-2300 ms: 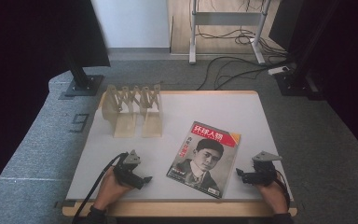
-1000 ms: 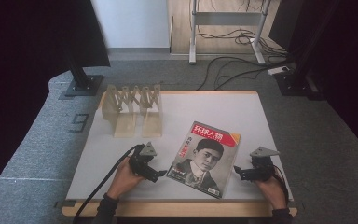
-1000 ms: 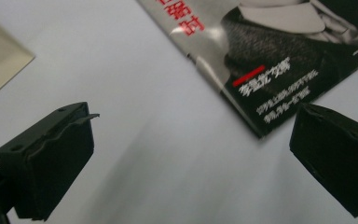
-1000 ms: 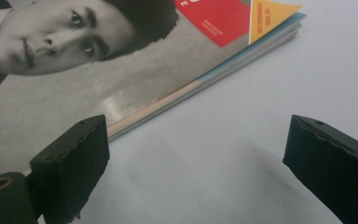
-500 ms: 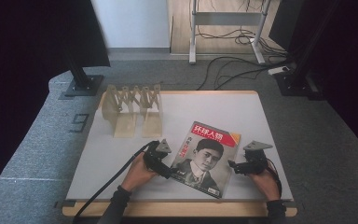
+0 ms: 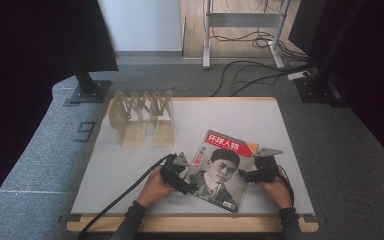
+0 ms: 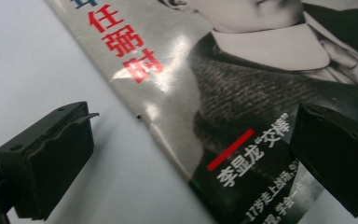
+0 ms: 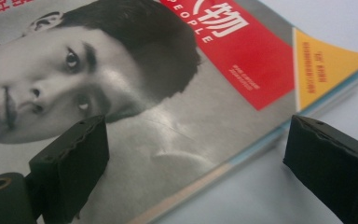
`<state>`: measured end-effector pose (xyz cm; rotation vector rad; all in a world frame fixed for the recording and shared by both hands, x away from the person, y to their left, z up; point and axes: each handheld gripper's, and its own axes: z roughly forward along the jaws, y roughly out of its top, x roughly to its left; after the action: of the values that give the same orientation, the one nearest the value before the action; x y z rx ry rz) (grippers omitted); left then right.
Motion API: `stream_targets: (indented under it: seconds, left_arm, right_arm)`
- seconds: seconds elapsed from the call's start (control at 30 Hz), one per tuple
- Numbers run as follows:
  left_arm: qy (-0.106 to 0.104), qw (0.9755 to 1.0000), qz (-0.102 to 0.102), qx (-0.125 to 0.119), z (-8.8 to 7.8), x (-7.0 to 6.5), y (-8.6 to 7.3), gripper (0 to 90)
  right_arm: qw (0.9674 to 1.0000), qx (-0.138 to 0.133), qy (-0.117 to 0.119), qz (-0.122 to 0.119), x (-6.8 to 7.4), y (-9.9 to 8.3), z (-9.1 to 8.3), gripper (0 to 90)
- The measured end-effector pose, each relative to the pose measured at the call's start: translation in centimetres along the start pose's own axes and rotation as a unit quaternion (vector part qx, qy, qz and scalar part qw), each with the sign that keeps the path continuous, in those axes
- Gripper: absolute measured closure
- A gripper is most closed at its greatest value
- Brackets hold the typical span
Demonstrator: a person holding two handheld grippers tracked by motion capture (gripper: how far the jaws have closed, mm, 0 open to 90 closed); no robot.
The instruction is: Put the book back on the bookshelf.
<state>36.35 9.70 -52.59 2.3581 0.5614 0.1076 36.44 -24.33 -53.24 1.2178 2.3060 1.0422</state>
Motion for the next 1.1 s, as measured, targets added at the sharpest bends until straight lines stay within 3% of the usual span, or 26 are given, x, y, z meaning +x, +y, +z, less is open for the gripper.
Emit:
stream_targets:
  seconds: [0.27, 0.37, 0.7, 0.9, 0.97, 1.0, 1.1]
  left_arm:
    - [-0.030, 0.9995, 0.006, -0.007, 0.2, -1.1, 0.1, 0.0]
    - [-0.022, 0.9997, 0.012, 0.002, 0.1, -1.6, 0.1, 0.0]
    - [-0.024, 0.9991, 0.030, 0.020, -0.1, -3.5, -0.1, 0.0]
    - [-0.026, 0.9991, 0.027, 0.019, -0.2, -3.9, -0.3, 0.0]
    - [-0.019, 0.9994, 0.021, 0.019, -0.3, -3.8, -0.3, 0.0]
    - [-0.001, 0.9995, 0.021, 0.022, -0.4, -3.7, -0.6, 0.0]
    - [0.003, 0.9997, 0.016, 0.019, -0.7, -3.7, -0.9, 0.0]
  right_arm:
    - [1.0000, 0.006, 0.008, -0.002, -0.1, 0.3, 0.4, 5.8]
    - [0.9999, 0.009, 0.006, -0.004, -0.2, 0.7, 0.8, 4.9]
    - [0.9996, 0.015, 0.016, -0.017, -0.6, 2.2, 2.4, 1.1]
    - [0.9996, 0.015, 0.017, -0.017, -0.6, 2.7, 3.0, 0.0]
    - [0.9996, 0.014, 0.018, -0.016, -0.6, 2.6, 3.0, 0.0]
    - [0.9996, 0.009, 0.018, -0.018, -0.7, 2.5, 2.9, 0.2]
    - [0.9997, 0.007, 0.019, -0.016, -0.7, 2.4, 2.9, 1.3]
